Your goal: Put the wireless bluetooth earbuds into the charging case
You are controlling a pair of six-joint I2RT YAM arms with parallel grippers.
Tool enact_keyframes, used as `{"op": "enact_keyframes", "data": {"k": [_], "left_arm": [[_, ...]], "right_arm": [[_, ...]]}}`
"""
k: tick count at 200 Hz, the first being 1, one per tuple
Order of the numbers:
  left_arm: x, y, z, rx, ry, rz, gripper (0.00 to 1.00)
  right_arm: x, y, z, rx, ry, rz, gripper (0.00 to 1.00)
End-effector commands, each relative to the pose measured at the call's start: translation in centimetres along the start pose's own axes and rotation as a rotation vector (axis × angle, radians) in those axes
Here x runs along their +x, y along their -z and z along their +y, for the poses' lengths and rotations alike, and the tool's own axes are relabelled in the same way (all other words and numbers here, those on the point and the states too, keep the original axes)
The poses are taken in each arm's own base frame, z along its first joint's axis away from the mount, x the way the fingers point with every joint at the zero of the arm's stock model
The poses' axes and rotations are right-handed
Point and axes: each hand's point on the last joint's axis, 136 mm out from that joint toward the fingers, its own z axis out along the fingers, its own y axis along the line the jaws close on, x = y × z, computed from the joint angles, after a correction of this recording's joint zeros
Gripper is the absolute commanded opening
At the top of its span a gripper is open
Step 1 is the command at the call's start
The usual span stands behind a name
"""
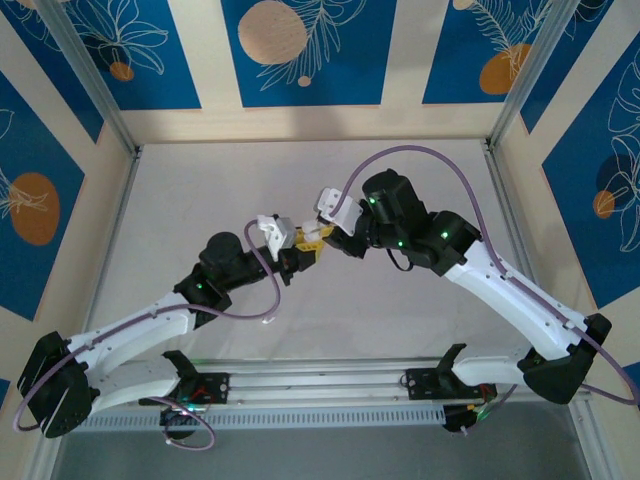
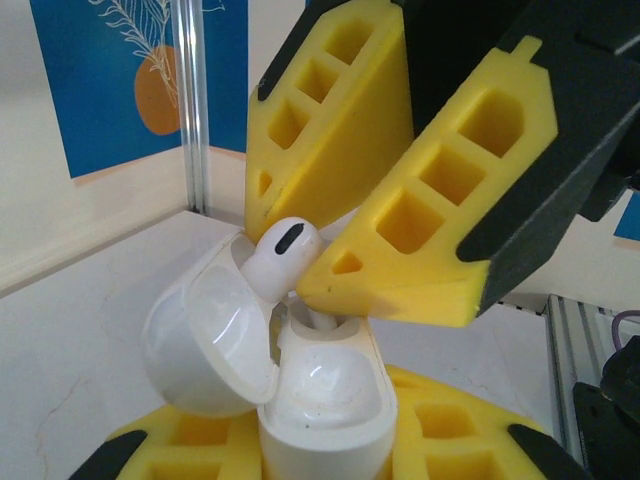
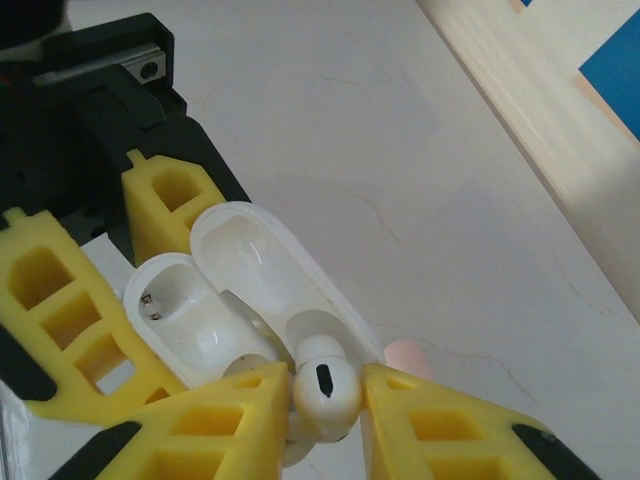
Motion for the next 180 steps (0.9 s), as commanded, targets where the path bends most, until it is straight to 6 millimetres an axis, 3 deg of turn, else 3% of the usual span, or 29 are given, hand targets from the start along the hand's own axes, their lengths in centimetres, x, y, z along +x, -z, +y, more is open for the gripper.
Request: {"op": "enact_keyframes", "data": {"k": [1,46,100,161,180], "left_arm": [[-4.3,0.5,-1.0,0.028,-0.044,-0.124,0.16],[-4.4,0.6,-1.0,0.025,-0.044,-0.131,0.16],[-4.3,0.6,-0.8,0.018,-0.044,-0.129,0.16],[-4.3,0.6,-0.9,0.018,-0.045,-0.130,0.16],[-4.4,0.6,-0.9,0.019,-0.046,-0.130,0.16]], "right_arm": [[0.8,0.3,2.1,-0.103,-0.001,0.020,0.30],[0.5,0.9,2.2,-0.116,-0.025,0.007,0.34],[-0.7,2.9,3.1,-0.198,-0.069,-0.092,0.38],[-1.7,4.5,1.8,-0.147,-0.112,-0.165,0.48],[-2.1,5.0,0.5,-0.099,-0.176,-0.190,0.48]]}}
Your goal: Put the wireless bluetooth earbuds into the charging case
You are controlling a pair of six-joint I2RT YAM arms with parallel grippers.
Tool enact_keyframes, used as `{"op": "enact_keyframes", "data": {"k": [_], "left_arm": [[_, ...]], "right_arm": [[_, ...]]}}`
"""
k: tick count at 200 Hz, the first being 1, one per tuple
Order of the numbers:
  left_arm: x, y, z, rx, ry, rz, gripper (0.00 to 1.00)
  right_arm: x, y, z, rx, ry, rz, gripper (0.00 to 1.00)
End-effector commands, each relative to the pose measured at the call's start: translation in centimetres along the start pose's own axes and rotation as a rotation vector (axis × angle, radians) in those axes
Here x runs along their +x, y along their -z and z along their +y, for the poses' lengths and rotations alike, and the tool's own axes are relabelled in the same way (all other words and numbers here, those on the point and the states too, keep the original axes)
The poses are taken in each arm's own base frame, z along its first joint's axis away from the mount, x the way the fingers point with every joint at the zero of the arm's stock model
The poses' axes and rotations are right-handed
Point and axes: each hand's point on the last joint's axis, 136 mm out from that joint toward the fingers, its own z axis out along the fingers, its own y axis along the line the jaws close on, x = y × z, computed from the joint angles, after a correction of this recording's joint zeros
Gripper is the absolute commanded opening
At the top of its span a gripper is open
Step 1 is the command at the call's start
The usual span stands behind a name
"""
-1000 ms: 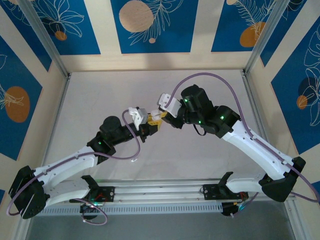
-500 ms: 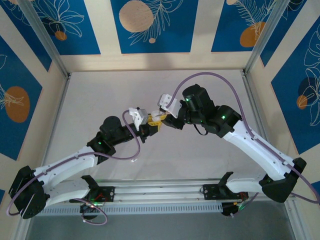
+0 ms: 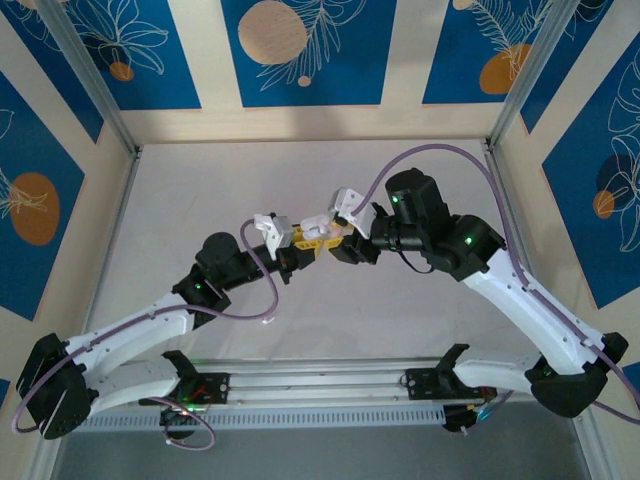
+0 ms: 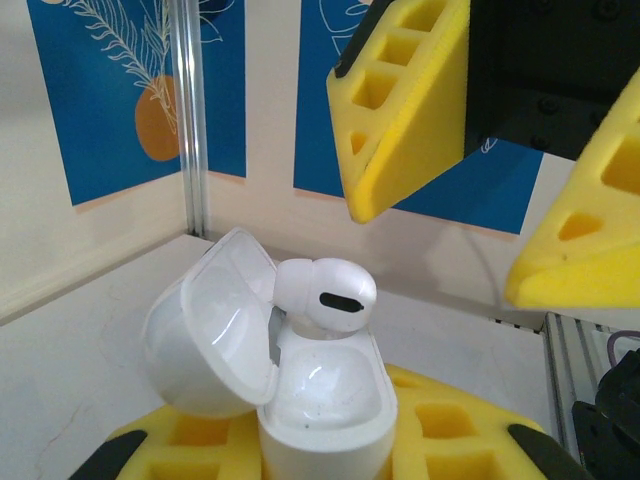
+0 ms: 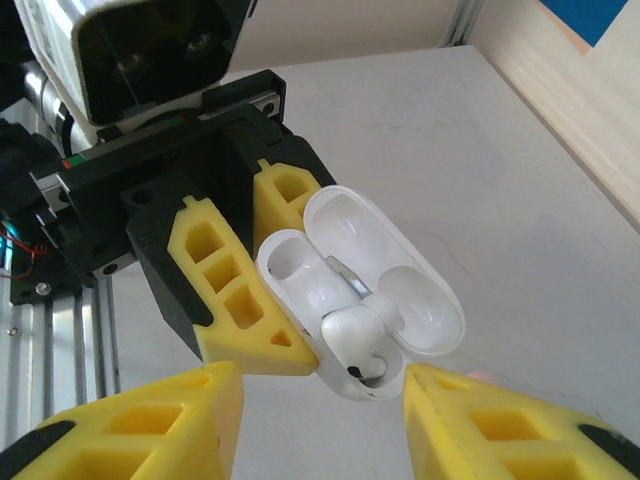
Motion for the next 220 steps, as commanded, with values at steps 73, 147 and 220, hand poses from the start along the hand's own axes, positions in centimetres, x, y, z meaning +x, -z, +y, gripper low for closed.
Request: {"op": "enact_keyframes", "data": {"k": [73,147,220], "left_arm": [[-3.1,0.2,0.0,-0.020,-0.030,-0.086,0.16],[-3.1,0.3,0.2,-0.036,-0.029,-0.087,0.16],[-3.2,0.5,0.1,-0.033,-0.030,-0.091,0.16]], "right_arm": [[-1.7,0.8,-2.2,-0.061,-0.662,0.080,0.46],[-0.7,-1.5,-1.0,-0.043,-0.671,0.186,0.52],[0.3,-2.1,-2.2,0.039,-0.618,0.228,0.42]]}}
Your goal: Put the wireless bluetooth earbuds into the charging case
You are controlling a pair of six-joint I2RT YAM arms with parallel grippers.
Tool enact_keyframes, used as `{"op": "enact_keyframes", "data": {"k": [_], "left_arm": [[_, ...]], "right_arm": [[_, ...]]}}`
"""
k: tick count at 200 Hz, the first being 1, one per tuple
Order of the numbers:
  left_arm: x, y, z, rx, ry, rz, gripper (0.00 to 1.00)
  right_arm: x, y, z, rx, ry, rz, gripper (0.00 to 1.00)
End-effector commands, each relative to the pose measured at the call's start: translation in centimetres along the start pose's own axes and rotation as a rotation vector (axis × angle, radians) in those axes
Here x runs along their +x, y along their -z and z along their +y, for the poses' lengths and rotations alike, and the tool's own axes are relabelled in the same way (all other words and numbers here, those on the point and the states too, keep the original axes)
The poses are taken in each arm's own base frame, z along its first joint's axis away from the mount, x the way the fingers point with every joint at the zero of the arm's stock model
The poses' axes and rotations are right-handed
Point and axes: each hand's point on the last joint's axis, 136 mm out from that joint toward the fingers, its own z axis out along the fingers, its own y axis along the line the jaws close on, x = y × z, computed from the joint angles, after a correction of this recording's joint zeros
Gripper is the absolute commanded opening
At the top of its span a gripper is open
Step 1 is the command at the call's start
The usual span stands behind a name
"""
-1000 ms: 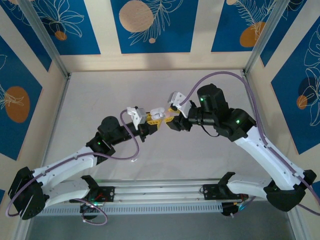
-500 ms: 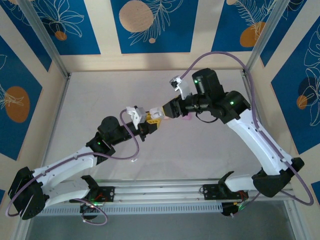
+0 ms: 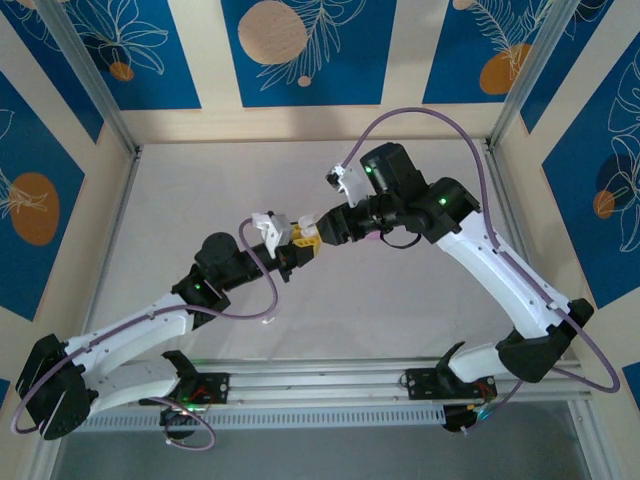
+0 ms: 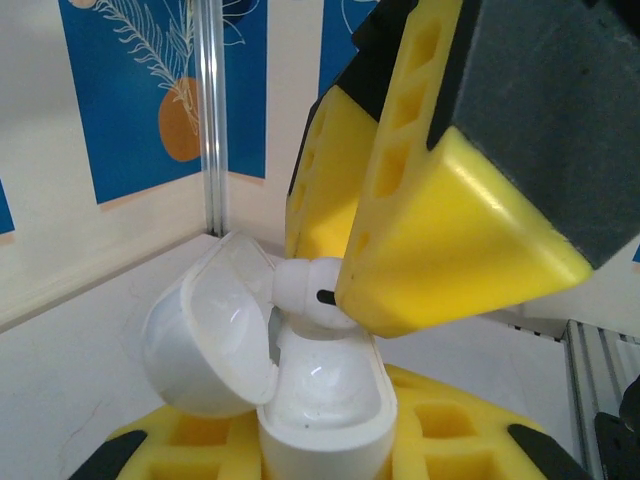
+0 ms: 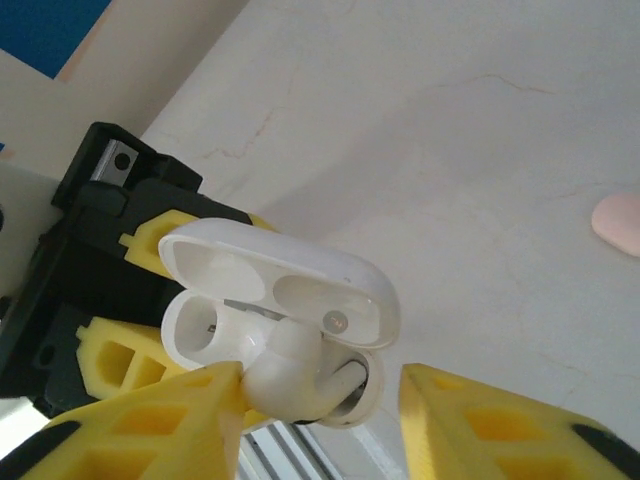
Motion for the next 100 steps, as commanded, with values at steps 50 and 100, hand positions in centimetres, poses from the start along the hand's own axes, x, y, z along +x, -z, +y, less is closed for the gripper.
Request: {"op": "enact_keyframes", "data": {"k": [50,100], "left_arm": [[-3.06,0.51,-0.78,0.019,-0.031,-0.085,0.16],[-3.03,0.37,-0.82,0.024,-0.029,-0.085,0.16]], "right_arm": [[-0.25,1.17,-0.65,0.053,0.088,-0.007,0.38],[-0.43,1.40,0.00,0.021,0.148,-0.022,0.37]]}}
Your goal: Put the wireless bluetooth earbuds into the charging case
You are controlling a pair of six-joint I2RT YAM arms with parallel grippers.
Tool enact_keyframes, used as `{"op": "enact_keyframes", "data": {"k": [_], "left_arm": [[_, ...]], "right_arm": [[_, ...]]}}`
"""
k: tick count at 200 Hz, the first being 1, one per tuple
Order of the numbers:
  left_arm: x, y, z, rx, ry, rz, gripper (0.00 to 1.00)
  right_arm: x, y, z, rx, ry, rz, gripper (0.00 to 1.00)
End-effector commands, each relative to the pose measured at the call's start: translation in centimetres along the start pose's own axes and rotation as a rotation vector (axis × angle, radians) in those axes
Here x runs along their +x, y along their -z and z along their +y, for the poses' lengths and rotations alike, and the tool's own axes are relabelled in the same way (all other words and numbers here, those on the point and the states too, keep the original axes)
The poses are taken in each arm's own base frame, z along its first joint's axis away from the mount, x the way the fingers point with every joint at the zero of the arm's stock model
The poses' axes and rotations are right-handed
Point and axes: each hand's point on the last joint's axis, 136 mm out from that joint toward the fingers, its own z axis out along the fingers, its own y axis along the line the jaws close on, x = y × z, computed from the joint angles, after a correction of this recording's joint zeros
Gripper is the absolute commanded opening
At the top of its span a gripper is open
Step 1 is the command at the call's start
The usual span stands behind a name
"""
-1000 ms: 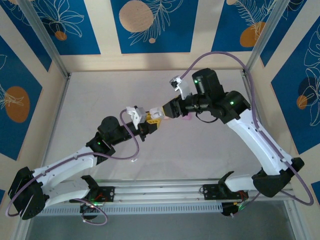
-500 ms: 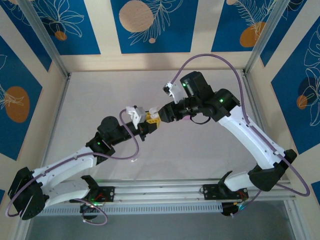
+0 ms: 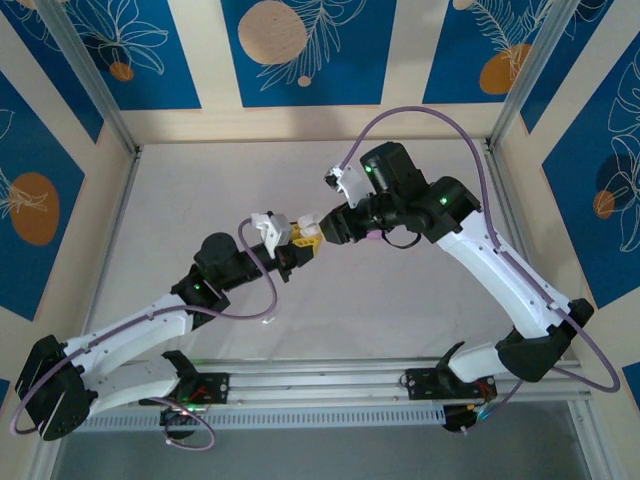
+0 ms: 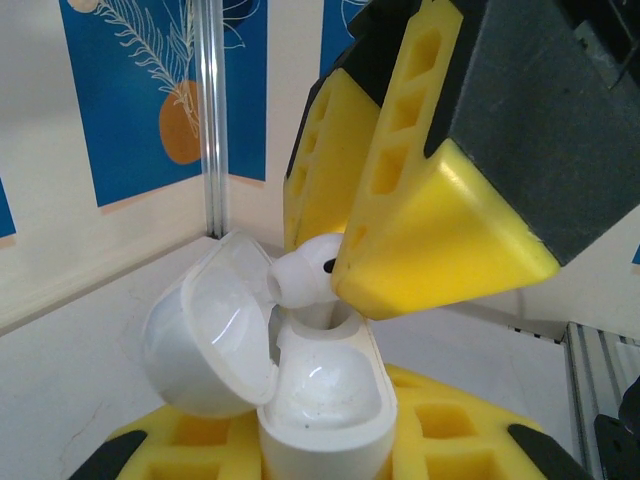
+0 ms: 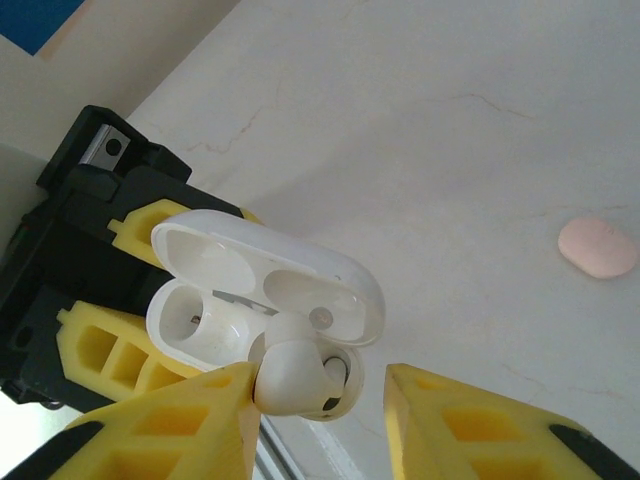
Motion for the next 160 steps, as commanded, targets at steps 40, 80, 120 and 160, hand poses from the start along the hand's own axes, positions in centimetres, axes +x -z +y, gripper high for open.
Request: {"op": "enact_keyframes", "data": {"k": [40,80,120,160], "left_arm": [[-3.0,0.4,-0.7,0.016,-0.029,-0.087,0.16],[-3.0,0.4,-0.7,0.019,-0.026,-0.087,0.17],[-3.0,0.4,-0.8,0.021,-0.025,-0.087,0.17],[-3.1,0.3,-0.9,0.031,-0.026,-0.091,0.17]], "right_arm": [[0.0,1.6,0.2,0.006,0.115,-0.041,0.31],[0.0,1.6,-0.4,0.044,0.139,-0.049,0.32],[-0.7,2.1,-0.6,0.053,0.104,-0.098,0.35],[-1.1,1.8,0.1,-0.036,0.010,-0.104,0.31]]}}
